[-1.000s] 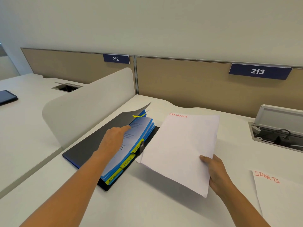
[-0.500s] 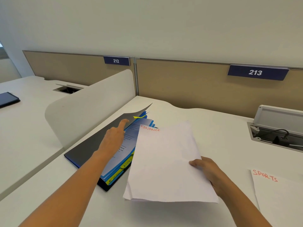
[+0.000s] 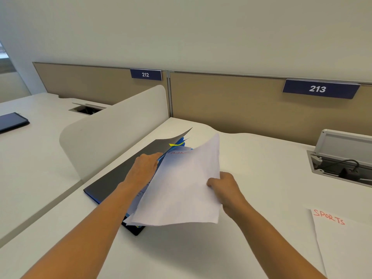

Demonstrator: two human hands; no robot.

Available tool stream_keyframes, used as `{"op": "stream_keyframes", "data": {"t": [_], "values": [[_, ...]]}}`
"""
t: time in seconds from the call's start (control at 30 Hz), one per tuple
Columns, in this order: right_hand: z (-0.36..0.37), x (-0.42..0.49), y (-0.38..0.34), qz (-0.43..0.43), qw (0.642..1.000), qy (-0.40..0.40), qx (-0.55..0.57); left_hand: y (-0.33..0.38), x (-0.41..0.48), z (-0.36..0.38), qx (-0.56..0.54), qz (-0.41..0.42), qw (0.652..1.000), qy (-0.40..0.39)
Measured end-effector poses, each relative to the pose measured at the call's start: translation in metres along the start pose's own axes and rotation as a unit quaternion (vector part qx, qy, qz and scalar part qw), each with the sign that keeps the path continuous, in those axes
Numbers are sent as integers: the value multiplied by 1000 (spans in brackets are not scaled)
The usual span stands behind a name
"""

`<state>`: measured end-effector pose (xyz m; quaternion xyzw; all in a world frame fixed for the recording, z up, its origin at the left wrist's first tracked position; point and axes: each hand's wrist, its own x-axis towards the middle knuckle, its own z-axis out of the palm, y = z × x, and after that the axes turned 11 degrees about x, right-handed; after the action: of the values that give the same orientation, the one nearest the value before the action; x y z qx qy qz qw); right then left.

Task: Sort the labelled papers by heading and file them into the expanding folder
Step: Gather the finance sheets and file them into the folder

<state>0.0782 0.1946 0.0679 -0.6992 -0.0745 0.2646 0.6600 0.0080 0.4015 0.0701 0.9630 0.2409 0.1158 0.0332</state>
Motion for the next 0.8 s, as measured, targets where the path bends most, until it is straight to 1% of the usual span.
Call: {"op": "stream_keyframes", "data": {"t": [0.13, 0.2, 0.27, 0.3, 0.37, 0.43, 0.5, 0.53, 0.57, 0.6, 0.63, 0.67, 0.7, 0.73, 0.77, 0.8], "values": [[25, -4, 2, -49, 997, 47, -29, 0, 1, 1, -3, -12, 1000, 5], [40, -3, 7, -52, 996, 71, -25, 1, 1, 1, -18, -11, 1000, 4], [55, -2, 12, -48, 997, 65, -2, 4, 2, 1, -28, -9, 1000, 6], [61, -2, 17, -40, 998, 43, 12, 5, 2, 1, -32, -7, 999, 6], [71, -3, 26, -11, 998, -33, 44, 6, 1, 1, -43, -5, 999, 0], [71, -4, 32, 17, 991, -101, 88, 8, 0, -1, -50, -5, 999, -3], [62, -3, 36, 9, 988, -114, 108, 8, 1, -1, -50, -4, 999, 1], [55, -1, 39, -15, 990, -111, 92, 7, 2, -1, -47, -4, 999, 4], [47, 0, 44, -52, 993, -102, 38, 6, 2, -1, -45, -4, 999, 5], [40, 1, 49, -116, 988, -90, -51, 5, 2, -1, -44, -5, 999, 5], [34, 3, 55, -212, 959, -63, -177, 4, 3, -1, -44, -7, 999, 5], [30, 6, 60, -313, 898, -24, -307, 4, 3, -1, -40, -8, 999, 5], [29, 10, 67, -382, 831, 2, -404, 5, 3, -1, -31, -7, 999, 4], [29, 13, 70, -435, 765, 20, -474, 6, 2, -2, -18, -4, 1000, 3], [30, 18, 71, -480, 710, 18, -515, 7, 2, -4, -2, 2, 1000, -1], [33, 23, 69, -506, 673, 3, -539, 9, 1, -5, 15, 8, 1000, -6]]}}
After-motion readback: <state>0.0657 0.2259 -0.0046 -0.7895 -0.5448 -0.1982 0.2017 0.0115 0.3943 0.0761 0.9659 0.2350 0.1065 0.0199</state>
